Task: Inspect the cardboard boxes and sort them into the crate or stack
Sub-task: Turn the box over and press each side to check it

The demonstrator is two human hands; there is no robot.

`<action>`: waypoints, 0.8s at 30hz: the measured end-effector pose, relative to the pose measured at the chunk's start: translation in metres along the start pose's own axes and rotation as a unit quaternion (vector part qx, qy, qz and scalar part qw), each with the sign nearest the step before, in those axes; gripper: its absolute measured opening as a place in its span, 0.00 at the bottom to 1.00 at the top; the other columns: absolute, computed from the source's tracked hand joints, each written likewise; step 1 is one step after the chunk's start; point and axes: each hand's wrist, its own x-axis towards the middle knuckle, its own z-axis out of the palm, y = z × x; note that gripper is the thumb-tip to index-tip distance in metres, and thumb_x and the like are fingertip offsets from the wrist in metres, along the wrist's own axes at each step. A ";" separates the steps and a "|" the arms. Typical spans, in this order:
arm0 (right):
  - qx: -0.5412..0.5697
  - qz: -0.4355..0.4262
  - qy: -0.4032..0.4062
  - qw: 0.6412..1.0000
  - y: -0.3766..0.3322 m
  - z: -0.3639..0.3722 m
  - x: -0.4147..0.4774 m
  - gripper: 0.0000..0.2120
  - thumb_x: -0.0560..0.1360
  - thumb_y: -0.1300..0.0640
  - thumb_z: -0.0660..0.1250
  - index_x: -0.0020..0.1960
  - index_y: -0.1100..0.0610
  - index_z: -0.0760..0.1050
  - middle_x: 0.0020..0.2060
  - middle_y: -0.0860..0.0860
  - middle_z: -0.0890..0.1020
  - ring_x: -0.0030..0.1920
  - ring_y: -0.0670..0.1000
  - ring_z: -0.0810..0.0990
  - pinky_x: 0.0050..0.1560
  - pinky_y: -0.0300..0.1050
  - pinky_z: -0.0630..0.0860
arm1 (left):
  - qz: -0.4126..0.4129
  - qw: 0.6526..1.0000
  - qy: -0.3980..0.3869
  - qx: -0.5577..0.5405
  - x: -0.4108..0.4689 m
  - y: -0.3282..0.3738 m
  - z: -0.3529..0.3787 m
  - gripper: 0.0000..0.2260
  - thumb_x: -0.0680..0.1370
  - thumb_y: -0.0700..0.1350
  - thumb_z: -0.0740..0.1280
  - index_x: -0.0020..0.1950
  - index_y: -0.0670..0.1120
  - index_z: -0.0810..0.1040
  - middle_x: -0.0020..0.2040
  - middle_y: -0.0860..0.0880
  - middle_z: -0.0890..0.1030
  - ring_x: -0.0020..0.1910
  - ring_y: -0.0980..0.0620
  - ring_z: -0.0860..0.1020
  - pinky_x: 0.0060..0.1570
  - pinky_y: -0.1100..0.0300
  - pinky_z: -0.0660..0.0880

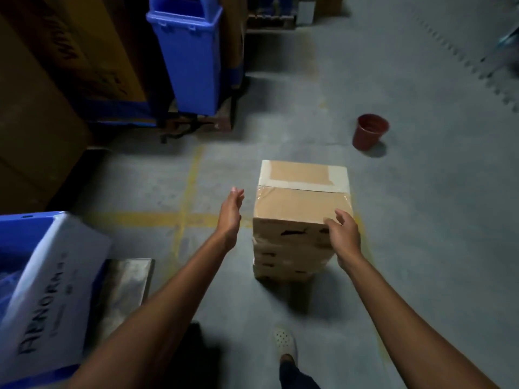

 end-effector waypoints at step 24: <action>0.061 -0.089 -0.027 0.994 -0.050 -0.005 0.054 0.32 0.65 0.36 0.70 0.65 0.46 0.69 0.58 0.48 0.80 0.56 0.53 0.81 0.57 0.57 0.80 | 0.150 0.956 0.253 0.011 0.008 0.030 0.012 0.07 0.81 0.45 0.63 0.47 0.45 0.79 0.41 0.53 0.79 0.41 0.57 0.74 0.42 0.58 0.70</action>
